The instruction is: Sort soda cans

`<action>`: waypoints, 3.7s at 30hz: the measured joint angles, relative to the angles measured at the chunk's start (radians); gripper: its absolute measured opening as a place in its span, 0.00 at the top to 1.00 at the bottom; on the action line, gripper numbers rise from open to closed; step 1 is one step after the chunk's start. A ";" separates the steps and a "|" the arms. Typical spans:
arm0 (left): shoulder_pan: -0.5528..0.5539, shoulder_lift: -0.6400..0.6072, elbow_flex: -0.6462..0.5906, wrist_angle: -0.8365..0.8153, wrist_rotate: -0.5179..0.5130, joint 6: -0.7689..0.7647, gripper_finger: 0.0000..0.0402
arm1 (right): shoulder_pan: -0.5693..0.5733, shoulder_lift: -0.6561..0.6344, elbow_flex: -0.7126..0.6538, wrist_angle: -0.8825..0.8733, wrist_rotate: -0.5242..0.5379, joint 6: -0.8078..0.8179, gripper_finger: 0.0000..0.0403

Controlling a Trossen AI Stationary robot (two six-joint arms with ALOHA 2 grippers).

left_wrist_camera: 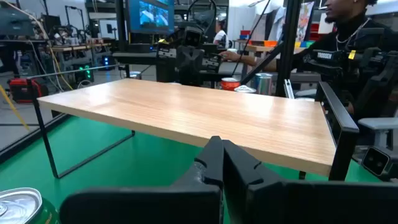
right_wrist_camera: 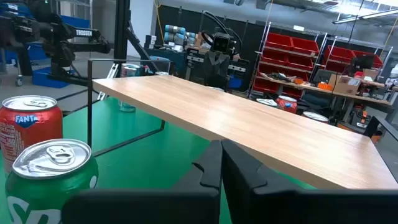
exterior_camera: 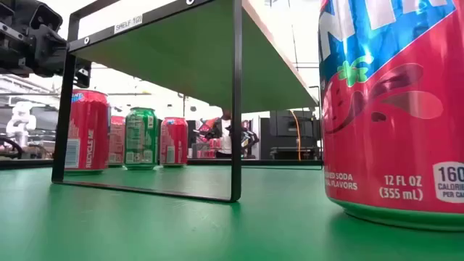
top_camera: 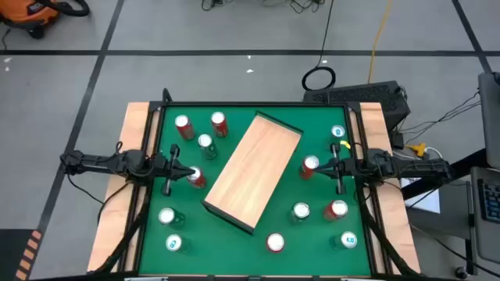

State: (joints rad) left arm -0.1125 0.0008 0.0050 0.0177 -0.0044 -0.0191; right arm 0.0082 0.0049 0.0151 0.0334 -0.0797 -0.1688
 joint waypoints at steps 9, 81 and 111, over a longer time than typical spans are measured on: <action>0.000 0.000 0.000 0.000 0.000 0.000 1.00 | 0.000 0.000 0.000 0.000 0.000 0.000 1.00; 0.000 0.000 0.000 0.000 0.000 0.000 1.00 | 0.000 0.000 0.000 0.000 0.000 0.000 1.00; 0.000 0.000 0.000 0.000 0.000 0.000 1.00 | 0.000 0.000 0.045 -0.014 -0.001 0.054 1.00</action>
State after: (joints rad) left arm -0.1126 0.0006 0.0050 0.0177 -0.0044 -0.0189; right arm 0.0078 0.0051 0.0604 0.0198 -0.0811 -0.1147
